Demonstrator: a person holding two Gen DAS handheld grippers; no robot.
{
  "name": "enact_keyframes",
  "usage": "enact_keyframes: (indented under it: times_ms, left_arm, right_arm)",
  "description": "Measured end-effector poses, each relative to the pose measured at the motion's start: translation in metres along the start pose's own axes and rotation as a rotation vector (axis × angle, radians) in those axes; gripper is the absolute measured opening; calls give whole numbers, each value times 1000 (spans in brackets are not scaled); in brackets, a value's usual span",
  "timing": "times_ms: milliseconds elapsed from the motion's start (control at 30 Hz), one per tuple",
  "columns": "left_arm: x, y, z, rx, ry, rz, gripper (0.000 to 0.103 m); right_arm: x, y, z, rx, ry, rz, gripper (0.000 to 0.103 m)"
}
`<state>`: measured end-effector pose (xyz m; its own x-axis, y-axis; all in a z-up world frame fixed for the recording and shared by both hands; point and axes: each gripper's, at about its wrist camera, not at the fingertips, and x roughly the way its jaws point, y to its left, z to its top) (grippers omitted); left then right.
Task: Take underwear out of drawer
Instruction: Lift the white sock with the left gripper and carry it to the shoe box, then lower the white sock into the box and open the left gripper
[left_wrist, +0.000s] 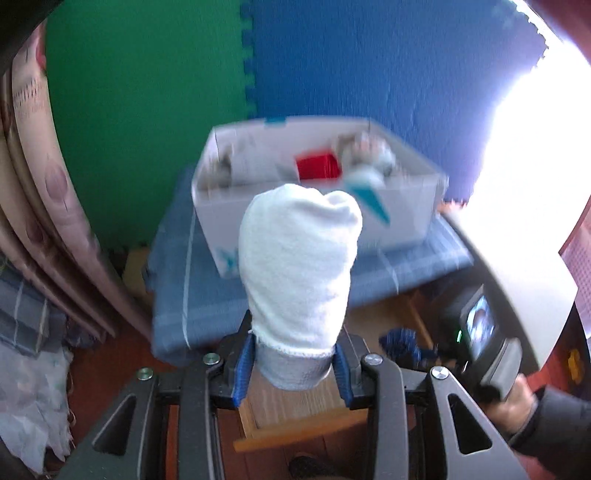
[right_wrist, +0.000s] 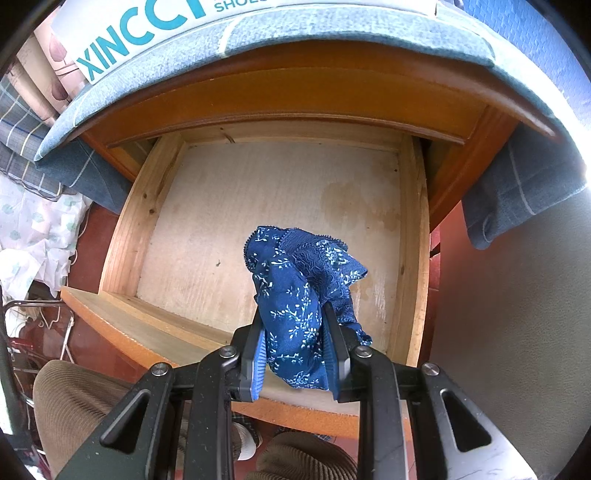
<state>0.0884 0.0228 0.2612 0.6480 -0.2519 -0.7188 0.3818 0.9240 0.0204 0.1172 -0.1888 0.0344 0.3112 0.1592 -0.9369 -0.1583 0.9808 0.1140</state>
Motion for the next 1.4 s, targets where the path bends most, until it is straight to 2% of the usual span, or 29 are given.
enact_keyframes:
  times_ms: [67, 267, 300, 533, 633, 767, 1033, 1200, 1400]
  left_arm:
    - [-8, 2, 26, 12, -21, 31, 37]
    - [-3, 4, 85, 18, -56, 26, 37]
    - [0, 6, 95, -5, -61, 19, 37]
    - [49, 2, 133, -50, 9, -36, 37]
    - [66, -10, 138, -41, 38, -50, 37]
    - [94, -21, 142, -21, 72, -32, 37]
    - [140, -26, 129, -32, 137, -22, 37]
    - [153, -18, 126, -81, 145, -41, 40]
    - [155, -18, 127, -79, 144, -30, 44]
  right_arm:
    - [0, 0, 0, 0, 0, 2, 25]
    - [-1, -1, 0, 2, -3, 6, 25]
    - [-1, -1, 0, 3, -3, 5, 25]
    - [-1, -2, 0, 8, -2, 21, 25]
    - [-1, -2, 0, 7, -4, 29, 25]
    - [-2, -2, 1, 8, -8, 32, 25]
    - [-2, -4, 0, 14, -6, 44, 25]
    - [0, -5, 0, 13, -4, 44, 25]
    - [-1, -3, 0, 8, -3, 37, 25]
